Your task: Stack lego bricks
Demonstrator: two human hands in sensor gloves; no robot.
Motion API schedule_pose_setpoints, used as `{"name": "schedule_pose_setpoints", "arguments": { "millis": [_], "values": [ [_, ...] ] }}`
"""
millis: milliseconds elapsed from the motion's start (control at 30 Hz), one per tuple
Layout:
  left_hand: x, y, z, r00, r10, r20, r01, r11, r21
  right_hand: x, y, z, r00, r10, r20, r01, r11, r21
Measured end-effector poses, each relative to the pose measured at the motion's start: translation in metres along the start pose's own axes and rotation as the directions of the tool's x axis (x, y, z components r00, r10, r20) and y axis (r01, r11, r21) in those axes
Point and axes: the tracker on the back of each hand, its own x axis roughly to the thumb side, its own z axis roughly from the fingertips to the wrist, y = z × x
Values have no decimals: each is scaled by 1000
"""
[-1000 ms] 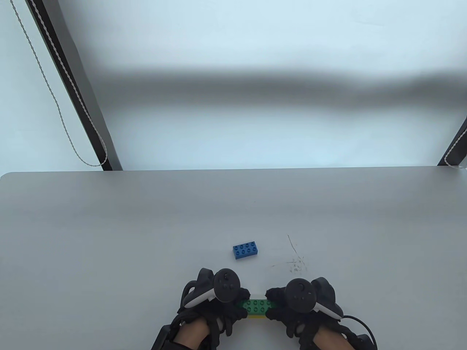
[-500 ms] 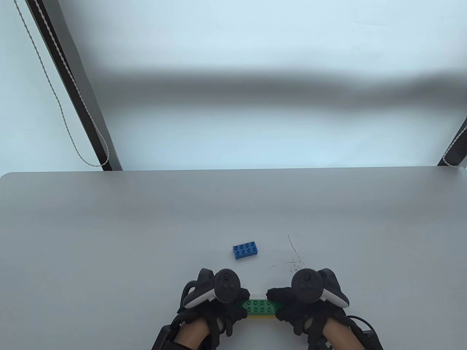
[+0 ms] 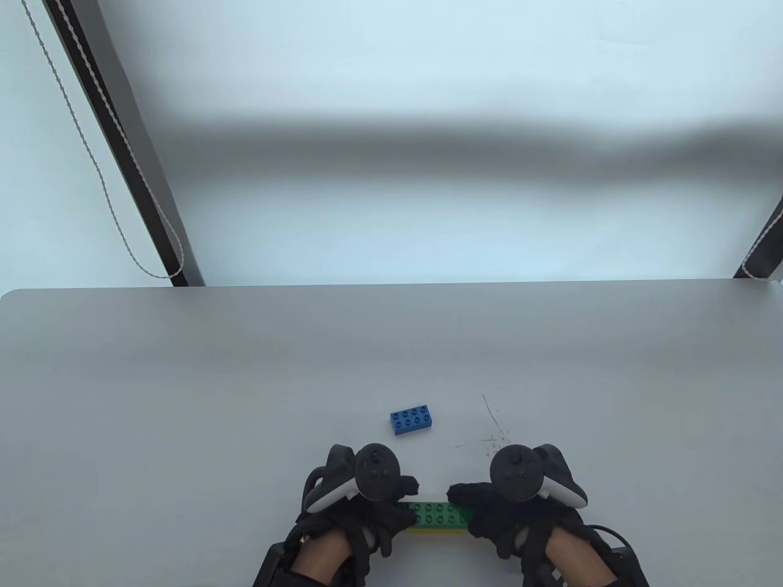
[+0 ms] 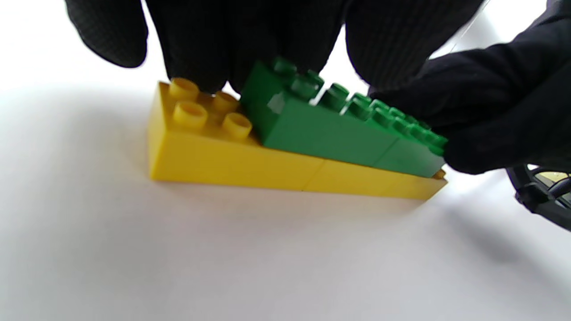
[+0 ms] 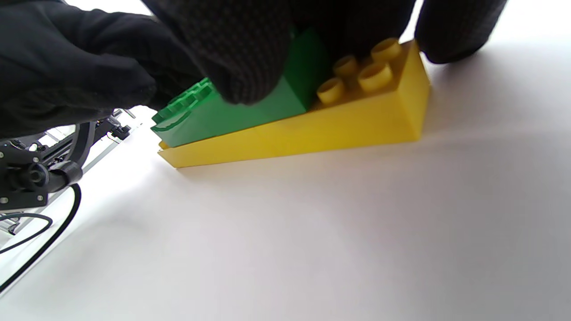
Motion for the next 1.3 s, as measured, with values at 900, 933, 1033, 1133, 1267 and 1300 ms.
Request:
{"name": "schedule_pose_setpoints", "arguments": {
  "millis": [900,933,1033,1133,1267,1300],
  "values": [
    [1,51,-104,844,-456,-284,462,885,-47,0,-3,-1,1000,-3,13,2,1000,14],
    [0,50,-107,842,-453,-292,460,887,-51,0,-3,-1,1000,-3,13,3,1000,14],
    [-3,44,-115,834,-456,-311,459,886,-67,0,-3,-1,1000,-4,14,4,1000,16],
    [-4,38,-121,831,-458,-315,459,885,-75,0,-4,-1,1000,-4,14,4,1000,16],
    [-2,32,-127,832,-457,-315,461,885,-64,0,-4,-1,1000,-6,14,6,1000,16],
    [-1,30,-129,832,-457,-314,461,885,-65,0,-4,-1,1000,-6,14,5,1000,16]
  ]
}}
